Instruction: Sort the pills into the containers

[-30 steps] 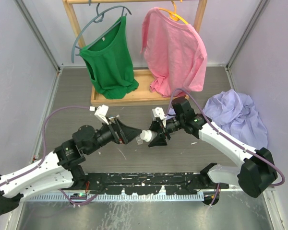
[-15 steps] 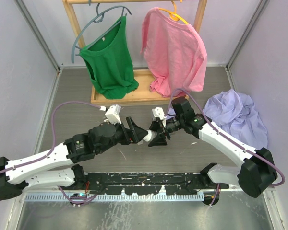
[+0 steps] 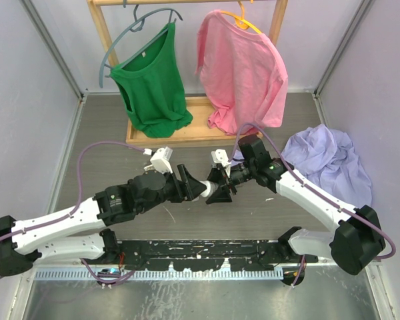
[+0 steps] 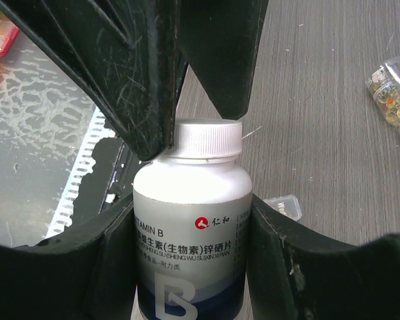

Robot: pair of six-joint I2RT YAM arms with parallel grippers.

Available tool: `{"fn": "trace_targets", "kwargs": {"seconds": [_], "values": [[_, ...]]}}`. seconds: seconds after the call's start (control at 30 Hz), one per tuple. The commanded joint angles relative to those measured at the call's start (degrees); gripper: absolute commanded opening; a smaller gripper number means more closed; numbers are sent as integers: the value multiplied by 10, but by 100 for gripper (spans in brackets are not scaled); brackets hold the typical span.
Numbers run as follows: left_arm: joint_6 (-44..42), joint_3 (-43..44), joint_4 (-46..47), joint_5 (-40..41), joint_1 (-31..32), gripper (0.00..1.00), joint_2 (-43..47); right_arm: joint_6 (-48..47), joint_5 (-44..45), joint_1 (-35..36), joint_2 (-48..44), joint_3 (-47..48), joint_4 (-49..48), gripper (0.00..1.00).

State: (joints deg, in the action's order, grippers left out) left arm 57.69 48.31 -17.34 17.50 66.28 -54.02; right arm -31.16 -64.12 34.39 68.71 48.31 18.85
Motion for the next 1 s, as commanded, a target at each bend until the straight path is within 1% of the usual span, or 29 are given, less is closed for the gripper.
{"fn": "trace_targets", "kwargs": {"seconds": [0.0,0.2,0.27,0.3,0.4,0.5,0.6,0.63,0.67,0.73,0.83,0.97], "values": [[3,22,37,-9,2,62,-4,-7,-5,0,-11,23,-18,1],[-1,21,40,-17,2,53,-9,-6,-5,0,-11,23,-18,1],[-7,20,41,-21,2,49,-9,-7,-5,-1,-11,23,-17,1],[-12,19,45,-24,2,45,-8,-7,-5,-1,-11,23,-17,1],[-39,6,73,-46,2,39,-5,-6,-5,0,-11,22,-17,1],[-86,-20,127,-79,2,37,2,-6,-6,0,-11,23,-17,1],[-158,-48,183,-120,1,36,11,-7,-6,0,-11,22,-17,1],[-195,-59,207,-143,0,36,13,-7,-7,0,-11,22,-17,1],[-233,-74,237,-173,-2,35,16,-7,-7,-1,-11,22,-17,1],[-313,-97,279,-246,-12,30,18,-7,-7,0,-11,22,-17,1],[-419,-111,280,-345,-39,23,18,-7,-9,0,-13,23,-16,1],[-575,-110,235,-467,-69,22,10,-7,-11,-1,-13,22,-16,1]]}}
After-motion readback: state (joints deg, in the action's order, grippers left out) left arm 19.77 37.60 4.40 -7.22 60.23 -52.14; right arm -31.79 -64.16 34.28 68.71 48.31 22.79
